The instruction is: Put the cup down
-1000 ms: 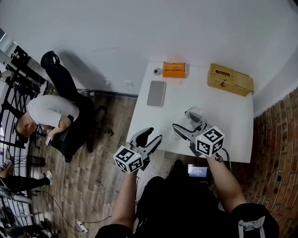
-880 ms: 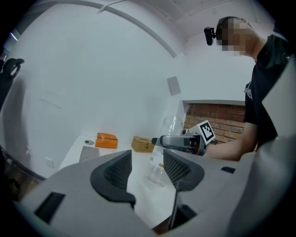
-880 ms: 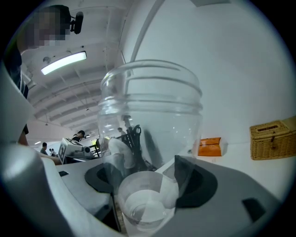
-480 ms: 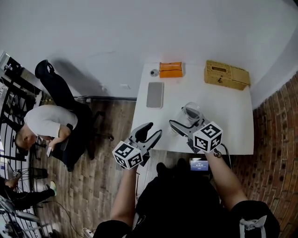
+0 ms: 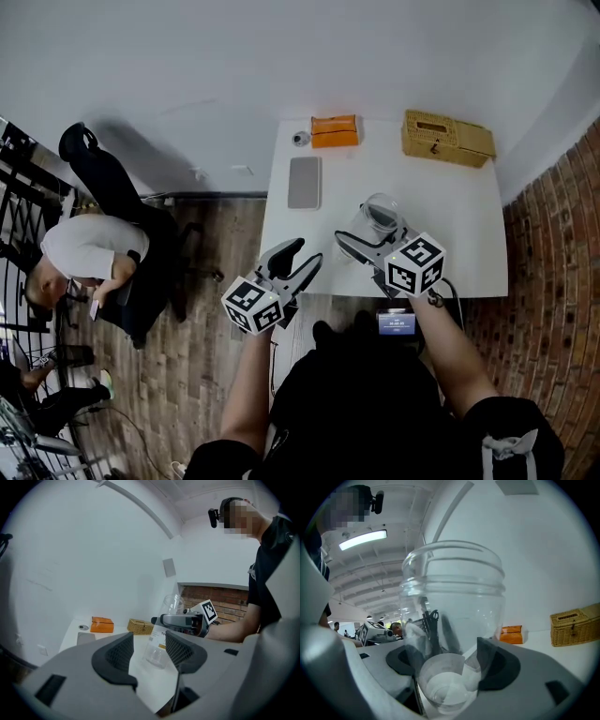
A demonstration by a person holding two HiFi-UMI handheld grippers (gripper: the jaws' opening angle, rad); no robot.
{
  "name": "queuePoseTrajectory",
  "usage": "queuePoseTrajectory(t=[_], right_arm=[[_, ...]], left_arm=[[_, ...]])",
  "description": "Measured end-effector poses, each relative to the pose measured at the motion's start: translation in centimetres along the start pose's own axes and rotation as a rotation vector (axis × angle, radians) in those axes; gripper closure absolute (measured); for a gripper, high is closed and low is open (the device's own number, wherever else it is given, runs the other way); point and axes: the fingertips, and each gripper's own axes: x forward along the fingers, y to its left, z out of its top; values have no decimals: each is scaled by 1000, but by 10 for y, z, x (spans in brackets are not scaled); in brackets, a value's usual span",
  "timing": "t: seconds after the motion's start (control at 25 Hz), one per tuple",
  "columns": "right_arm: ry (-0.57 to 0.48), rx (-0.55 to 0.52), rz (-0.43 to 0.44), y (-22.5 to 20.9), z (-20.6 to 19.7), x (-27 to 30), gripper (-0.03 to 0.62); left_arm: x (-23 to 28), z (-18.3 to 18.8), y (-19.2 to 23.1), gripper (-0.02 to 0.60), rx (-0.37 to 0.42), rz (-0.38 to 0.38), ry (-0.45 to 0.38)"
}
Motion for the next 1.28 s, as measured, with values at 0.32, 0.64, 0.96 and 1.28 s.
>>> queuePoseTrajectory(t=[0.32, 0.64, 0.96, 1.28], right_arm=[[24, 6, 22, -4, -7, 9, 256], [113, -4, 25, -37, -26, 25, 256], [250, -152, -15, -130, -35, 87, 256], [109, -226, -29, -163, 0, 217, 256]], left_arm=[[-6, -1, 10, 360, -7, 29, 4], [2, 1, 27, 360, -30, 47, 1], [8, 1, 53, 360, -82, 88, -6], [3, -14, 74, 364, -169, 127, -13]])
